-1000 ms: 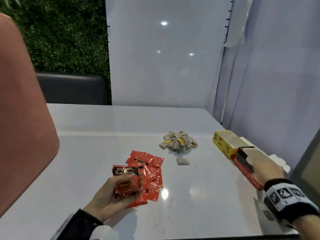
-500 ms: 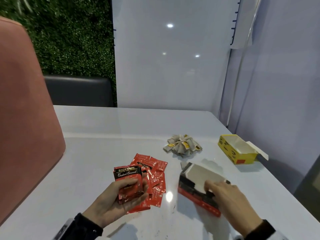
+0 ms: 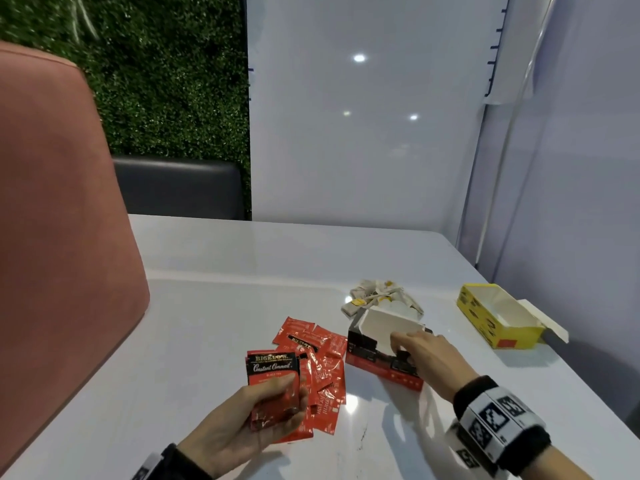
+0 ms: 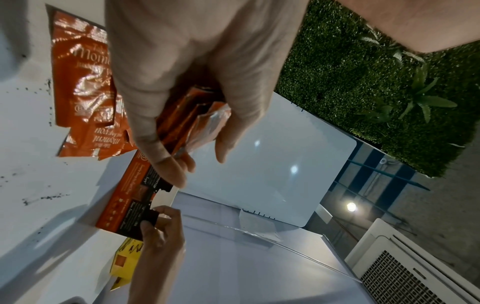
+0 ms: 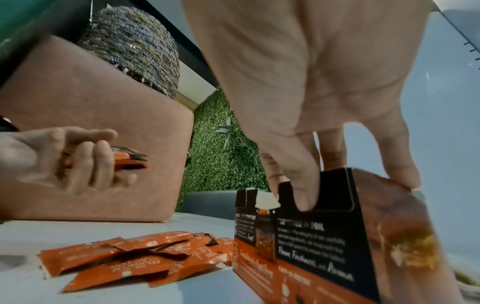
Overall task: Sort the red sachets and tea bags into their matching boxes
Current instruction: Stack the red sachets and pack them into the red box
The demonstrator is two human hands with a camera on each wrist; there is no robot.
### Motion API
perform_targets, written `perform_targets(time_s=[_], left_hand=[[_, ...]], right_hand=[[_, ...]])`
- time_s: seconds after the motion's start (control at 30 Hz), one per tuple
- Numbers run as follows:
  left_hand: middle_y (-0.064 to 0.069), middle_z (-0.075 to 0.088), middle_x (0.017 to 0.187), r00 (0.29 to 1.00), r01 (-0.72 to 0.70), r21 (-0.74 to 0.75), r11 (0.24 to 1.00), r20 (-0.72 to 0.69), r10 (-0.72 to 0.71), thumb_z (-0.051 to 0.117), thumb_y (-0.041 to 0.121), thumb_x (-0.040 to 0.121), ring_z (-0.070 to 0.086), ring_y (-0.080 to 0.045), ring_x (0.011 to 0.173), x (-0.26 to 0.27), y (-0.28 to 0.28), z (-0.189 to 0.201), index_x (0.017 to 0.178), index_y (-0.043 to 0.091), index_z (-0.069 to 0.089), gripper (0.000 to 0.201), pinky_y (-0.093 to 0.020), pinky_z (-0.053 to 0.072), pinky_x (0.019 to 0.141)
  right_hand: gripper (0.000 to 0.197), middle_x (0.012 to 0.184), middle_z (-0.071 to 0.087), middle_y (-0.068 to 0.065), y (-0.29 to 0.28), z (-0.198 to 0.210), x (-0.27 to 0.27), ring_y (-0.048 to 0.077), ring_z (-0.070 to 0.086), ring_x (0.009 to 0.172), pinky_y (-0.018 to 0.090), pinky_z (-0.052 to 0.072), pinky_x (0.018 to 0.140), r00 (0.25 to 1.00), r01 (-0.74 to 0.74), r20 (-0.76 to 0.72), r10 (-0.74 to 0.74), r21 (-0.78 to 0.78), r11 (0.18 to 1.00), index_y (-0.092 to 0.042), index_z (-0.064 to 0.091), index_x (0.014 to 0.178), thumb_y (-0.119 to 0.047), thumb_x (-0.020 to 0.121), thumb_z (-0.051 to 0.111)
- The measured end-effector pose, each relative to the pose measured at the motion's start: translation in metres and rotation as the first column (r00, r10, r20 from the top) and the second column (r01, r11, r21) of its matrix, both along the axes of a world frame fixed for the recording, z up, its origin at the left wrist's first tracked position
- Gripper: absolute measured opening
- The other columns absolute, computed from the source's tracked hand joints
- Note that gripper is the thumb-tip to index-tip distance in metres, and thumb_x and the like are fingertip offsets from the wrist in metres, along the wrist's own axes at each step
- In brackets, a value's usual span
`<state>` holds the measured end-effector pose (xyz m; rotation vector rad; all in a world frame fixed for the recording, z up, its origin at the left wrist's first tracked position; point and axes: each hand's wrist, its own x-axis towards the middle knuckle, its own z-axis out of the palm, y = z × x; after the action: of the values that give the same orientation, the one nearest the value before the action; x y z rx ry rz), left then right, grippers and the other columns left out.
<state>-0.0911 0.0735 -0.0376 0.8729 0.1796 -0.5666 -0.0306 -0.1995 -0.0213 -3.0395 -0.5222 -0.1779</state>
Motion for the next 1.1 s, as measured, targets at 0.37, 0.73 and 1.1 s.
perform_targets(time_s=[0.37,0.73,1.1], left_hand=[[-0.023,0.066,0.111,0.945,0.258,0.112,0.960,0.177,-0.274,0.060,0.000,0.082,0.065,-0.032,0.103,0.042,-0.048,0.015,0.112,-0.004,0.064,0.030,-0.034,0.058,0.077],[-0.001,0.060,0.086,0.647,0.402,0.562,0.723,0.385,-0.658,0.056,-0.014,0.082,0.061,-0.008,0.079,0.069,-0.102,0.035,0.105,0.012,0.052,0.036,-0.019,0.054,0.074],[0.000,0.015,0.157,0.418,-0.080,0.978,0.194,0.209,-0.884,0.076,0.010,0.073,0.019,-0.019,0.142,0.136,-0.093,0.030,0.150,0.027,0.003,0.108,-0.027,0.021,0.109]], right_hand=[[0.028,0.119,0.058,-0.007,-0.008,-0.002,-0.026,0.012,0.052,0.105,0.025,0.033,0.085,1.000,-0.009,-0.021,0.008,-0.031,0.999,-0.027,0.045,0.121,-0.015,0.096,0.044],[0.039,0.100,0.058,-0.013,0.002,0.065,-0.010,-0.006,0.052,0.080,0.011,0.040,0.068,0.955,-0.216,-0.119,0.271,0.345,0.913,-0.027,0.050,0.122,-0.013,0.087,0.061],[0.038,0.115,0.061,-0.001,-0.005,0.031,0.037,0.024,0.059,0.105,0.035,0.048,0.080,0.997,-0.076,-0.001,0.076,-0.017,0.997,-0.030,0.055,0.120,-0.014,0.085,0.058]])
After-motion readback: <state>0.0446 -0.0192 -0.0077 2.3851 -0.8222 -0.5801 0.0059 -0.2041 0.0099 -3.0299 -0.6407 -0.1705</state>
